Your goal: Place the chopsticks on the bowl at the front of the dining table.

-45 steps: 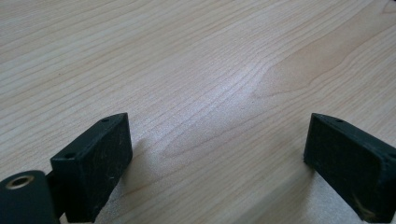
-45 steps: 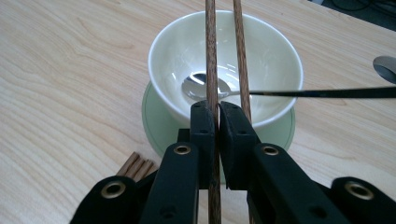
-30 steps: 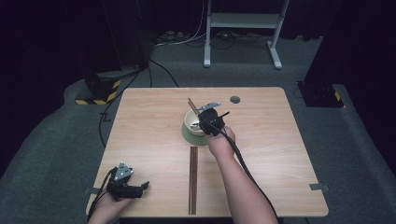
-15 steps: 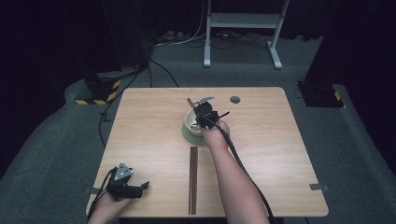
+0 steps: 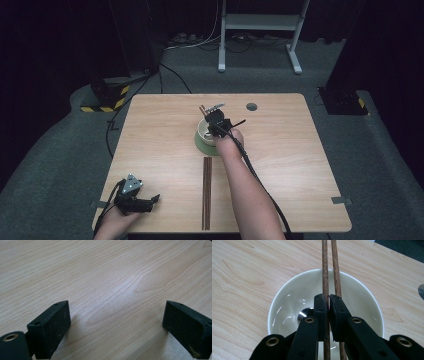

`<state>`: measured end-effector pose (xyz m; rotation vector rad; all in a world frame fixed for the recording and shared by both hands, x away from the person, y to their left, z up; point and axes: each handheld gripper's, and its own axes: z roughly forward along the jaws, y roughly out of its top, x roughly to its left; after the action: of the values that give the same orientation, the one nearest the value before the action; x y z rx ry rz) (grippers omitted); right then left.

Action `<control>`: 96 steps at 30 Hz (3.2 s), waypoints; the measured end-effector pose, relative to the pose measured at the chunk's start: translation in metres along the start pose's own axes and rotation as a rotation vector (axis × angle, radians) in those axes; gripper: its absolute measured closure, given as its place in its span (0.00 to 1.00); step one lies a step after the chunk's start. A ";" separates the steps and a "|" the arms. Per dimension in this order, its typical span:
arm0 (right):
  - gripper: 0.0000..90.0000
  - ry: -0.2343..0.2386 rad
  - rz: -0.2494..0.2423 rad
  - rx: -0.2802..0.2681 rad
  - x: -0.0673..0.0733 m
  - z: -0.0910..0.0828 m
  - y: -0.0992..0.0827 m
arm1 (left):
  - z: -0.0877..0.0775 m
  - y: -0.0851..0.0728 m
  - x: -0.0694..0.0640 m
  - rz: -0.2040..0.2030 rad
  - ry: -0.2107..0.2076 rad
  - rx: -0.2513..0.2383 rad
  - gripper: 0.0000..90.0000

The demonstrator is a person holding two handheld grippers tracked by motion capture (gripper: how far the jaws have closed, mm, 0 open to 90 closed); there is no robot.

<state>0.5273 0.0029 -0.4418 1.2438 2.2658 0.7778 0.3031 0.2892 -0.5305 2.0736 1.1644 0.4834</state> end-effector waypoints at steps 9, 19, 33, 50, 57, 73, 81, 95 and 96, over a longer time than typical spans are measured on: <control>0.94 0.001 0.016 -0.001 -0.002 0.004 0.002 | 0.000 0.000 0.000 -0.005 -0.001 -0.004 0.09; 0.80 -0.001 0.001 -0.036 -0.002 -0.004 0.006 | 0.000 0.000 0.000 -0.004 0.000 -0.003 0.09; 0.66 0.020 0.022 0.024 -0.015 0.000 -0.001 | 0.000 0.000 -0.001 -0.005 -0.003 -0.007 0.09; 0.87 0.005 -0.021 0.045 -0.005 0.003 -0.004 | 0.000 0.000 -0.001 -0.004 0.001 -0.005 0.09; 0.87 -0.006 -0.026 0.048 -0.002 0.001 -0.005 | 0.000 0.000 -0.001 -0.006 0.000 -0.007 0.09; 0.69 0.070 0.008 -0.069 -0.017 -0.045 -0.024 | -0.001 0.000 -0.001 0.003 0.007 -0.004 0.10; 0.71 0.089 0.015 -0.159 -0.045 -0.088 -0.081 | -0.005 -0.001 -0.005 0.026 0.012 -0.035 0.28; 0.95 0.170 -0.032 -0.281 -0.055 -0.089 -0.121 | 0.027 0.043 -0.019 -0.109 0.113 -0.001 0.97; 0.95 0.177 -0.048 -0.277 -0.054 -0.089 -0.120 | 0.031 0.047 -0.019 -0.115 0.116 -0.006 0.99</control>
<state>0.4268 -0.1194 -0.4485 1.0234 2.2181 1.1788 0.3399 0.2440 -0.5175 1.9821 1.3401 0.5574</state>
